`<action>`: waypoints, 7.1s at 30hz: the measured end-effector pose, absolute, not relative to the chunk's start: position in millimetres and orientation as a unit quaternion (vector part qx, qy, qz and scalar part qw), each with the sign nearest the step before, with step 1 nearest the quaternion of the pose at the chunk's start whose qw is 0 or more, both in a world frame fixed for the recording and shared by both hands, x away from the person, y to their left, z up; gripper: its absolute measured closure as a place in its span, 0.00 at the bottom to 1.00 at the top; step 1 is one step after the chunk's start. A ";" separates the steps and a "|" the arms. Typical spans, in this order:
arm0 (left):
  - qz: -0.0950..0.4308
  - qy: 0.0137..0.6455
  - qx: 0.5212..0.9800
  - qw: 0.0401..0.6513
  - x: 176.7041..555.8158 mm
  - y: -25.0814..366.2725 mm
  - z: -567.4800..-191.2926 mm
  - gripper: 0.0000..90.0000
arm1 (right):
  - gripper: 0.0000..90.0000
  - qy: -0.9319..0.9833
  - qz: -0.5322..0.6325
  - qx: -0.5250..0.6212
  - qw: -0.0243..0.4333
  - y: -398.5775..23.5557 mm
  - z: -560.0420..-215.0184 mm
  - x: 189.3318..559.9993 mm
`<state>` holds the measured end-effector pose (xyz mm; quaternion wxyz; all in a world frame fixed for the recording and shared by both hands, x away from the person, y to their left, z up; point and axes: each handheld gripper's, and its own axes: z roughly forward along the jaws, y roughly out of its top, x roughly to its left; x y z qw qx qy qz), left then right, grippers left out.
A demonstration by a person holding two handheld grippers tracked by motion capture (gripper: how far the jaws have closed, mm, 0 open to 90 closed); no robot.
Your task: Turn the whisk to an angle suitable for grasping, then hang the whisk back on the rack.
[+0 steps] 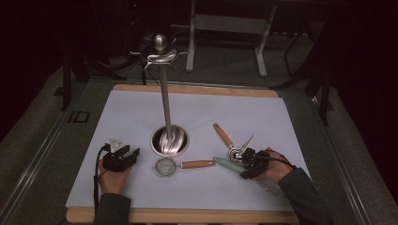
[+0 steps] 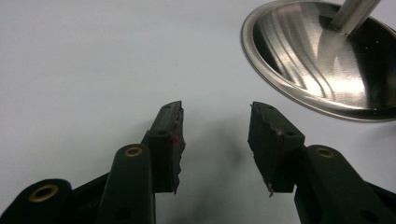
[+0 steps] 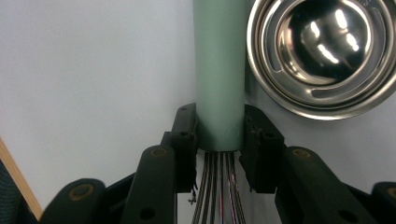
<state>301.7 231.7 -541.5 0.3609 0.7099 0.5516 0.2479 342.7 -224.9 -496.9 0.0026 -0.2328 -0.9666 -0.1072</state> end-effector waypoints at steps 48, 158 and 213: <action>0.251 0.552 0.709 0.361 301.3 231.6 -541.4 0.62 | 0.77 -0.879 -0.392 -0.254 -0.094 -196.3 -421.2 314.5; 0.248 0.557 0.701 0.370 300.6 234.3 -541.2 0.62 | 0.70 -0.868 -0.415 -0.174 -0.209 -90.9 -336.8 351.5; 0.255 0.525 0.666 0.464 284.9 229.7 -491.5 0.83 | 0.66 -0.839 -0.370 -0.349 -0.195 -246.9 -461.9 316.1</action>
